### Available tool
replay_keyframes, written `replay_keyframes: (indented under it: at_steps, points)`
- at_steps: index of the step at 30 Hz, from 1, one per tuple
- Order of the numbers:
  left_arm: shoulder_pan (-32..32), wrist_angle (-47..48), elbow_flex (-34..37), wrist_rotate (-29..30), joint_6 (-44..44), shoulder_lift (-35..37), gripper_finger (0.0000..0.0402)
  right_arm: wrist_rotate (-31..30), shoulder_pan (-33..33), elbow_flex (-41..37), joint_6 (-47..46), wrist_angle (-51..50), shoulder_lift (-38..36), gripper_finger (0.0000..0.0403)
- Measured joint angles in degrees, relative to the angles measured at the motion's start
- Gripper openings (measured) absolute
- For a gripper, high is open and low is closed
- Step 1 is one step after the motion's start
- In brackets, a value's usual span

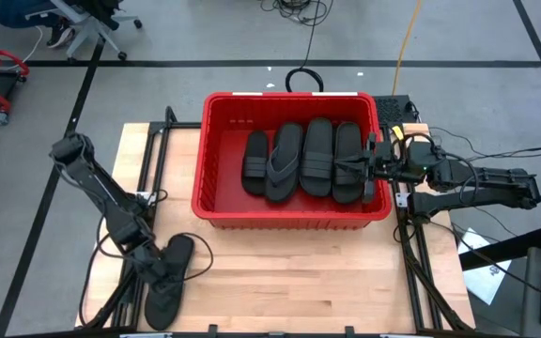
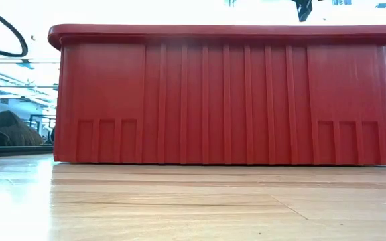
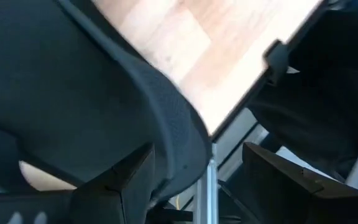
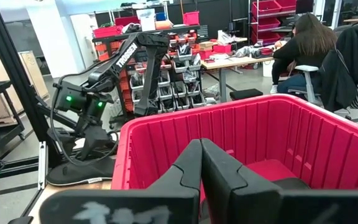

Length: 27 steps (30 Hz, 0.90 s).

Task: Pick and place slides into bin
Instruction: Put the black slipper into the red bin

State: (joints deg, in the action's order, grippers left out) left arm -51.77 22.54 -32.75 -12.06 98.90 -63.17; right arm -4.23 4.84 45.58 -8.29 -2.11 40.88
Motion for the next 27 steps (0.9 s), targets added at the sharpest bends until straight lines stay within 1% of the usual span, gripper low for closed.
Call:
replay_keyframes:
  at_steps: [6, 12, 14, 15, 17, 20, 21, 27]
  points:
    - [0.0, 0.9, 0.0, -0.9, -1.1, -3.3, 0.0239, 0.0, 0.0, 0.0, 0.0, 0.0, 0.0, 0.0000]
    - [0.0, -3.8, 0.0, -0.8, -6.9, -8.3, 0.0233, 0.7, 0.0, 0.0, 0.0, -0.1, 0.0, 0.0000]
    - [0.0, -5.7, 0.0, -0.9, -8.3, -10.4, 0.0211, 1.6, 0.0, 0.0, 0.0, -0.1, 0.0, 0.0000]
    - [0.0, -6.7, 0.0, -1.0, -9.3, -11.2, 0.0192, 1.6, 0.0, 0.0, 0.0, -0.1, 0.0, 0.0000]
    - [0.0, -9.6, 0.0, -1.0, -11.1, -12.4, 0.0140, 1.7, 0.0, 0.0, 0.0, -0.1, 0.0, 0.0000]
    - [0.0, -11.8, 0.0, -1.0, -14.3, -12.6, 0.0041, 1.7, 0.0, 0.0, 0.0, 0.0, 0.0, 0.0000]
    - [0.2, -12.1, 0.0, -1.0, -14.9, -12.5, 0.0021, 1.7, 0.0, 0.0, 0.0, 0.1, 0.0, 0.0000]
    - [0.4, -15.4, -0.4, -1.7, -19.4, -10.8, 0.0007, 1.6, 0.0, 0.0, 0.0, 0.1, 0.0, 0.0000]
